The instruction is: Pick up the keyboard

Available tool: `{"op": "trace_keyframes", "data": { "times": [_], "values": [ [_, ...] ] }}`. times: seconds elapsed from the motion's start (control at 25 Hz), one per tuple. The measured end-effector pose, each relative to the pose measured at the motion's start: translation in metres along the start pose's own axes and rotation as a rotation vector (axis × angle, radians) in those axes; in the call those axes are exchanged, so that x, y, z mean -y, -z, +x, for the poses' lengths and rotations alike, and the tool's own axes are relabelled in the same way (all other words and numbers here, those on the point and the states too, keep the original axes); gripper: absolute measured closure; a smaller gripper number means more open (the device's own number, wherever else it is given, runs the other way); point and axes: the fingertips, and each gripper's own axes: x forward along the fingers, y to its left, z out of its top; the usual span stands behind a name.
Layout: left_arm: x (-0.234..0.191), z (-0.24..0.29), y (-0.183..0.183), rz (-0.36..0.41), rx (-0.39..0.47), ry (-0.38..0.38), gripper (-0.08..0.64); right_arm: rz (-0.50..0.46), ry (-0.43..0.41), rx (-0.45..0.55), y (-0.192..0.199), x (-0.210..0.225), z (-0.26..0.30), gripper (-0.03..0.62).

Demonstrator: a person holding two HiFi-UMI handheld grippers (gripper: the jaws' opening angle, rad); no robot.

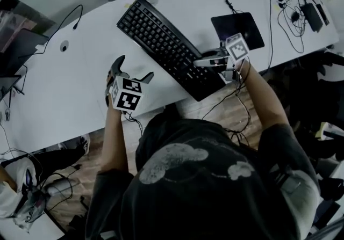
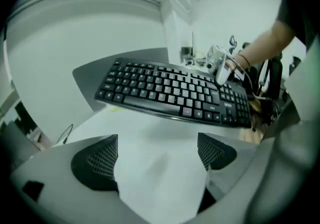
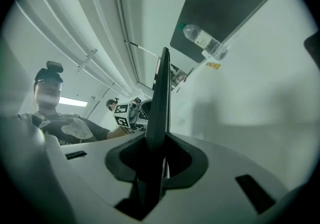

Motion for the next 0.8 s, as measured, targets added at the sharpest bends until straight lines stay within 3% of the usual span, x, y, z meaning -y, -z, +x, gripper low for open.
{"op": "trace_keyframes", "data": {
  "times": [0.12, 0.28, 0.6, 0.8],
  "values": [
    [0.013, -0.016, -0.011, -0.127, 0.083, 0.040, 0.067, -0.023, 0.004, 0.115, 0.007, -0.017, -0.007, 0.523],
    [0.036, -0.032, -0.023, -0.204, 0.155, 0.073, 0.112, -0.002, 0.024, 0.272, 0.023, -0.041, -0.020, 0.522],
    [0.091, -0.059, -0.028, -0.274, 0.259, 0.086, 0.360, -0.030, 0.090, 0.492, 0.062, -0.074, -0.040, 0.522],
    [0.123, -0.082, -0.023, -0.321, 0.306, 0.055, 0.484, -0.036, 0.110, 0.570, 0.094, -0.102, -0.045, 0.520]
  ]
}}
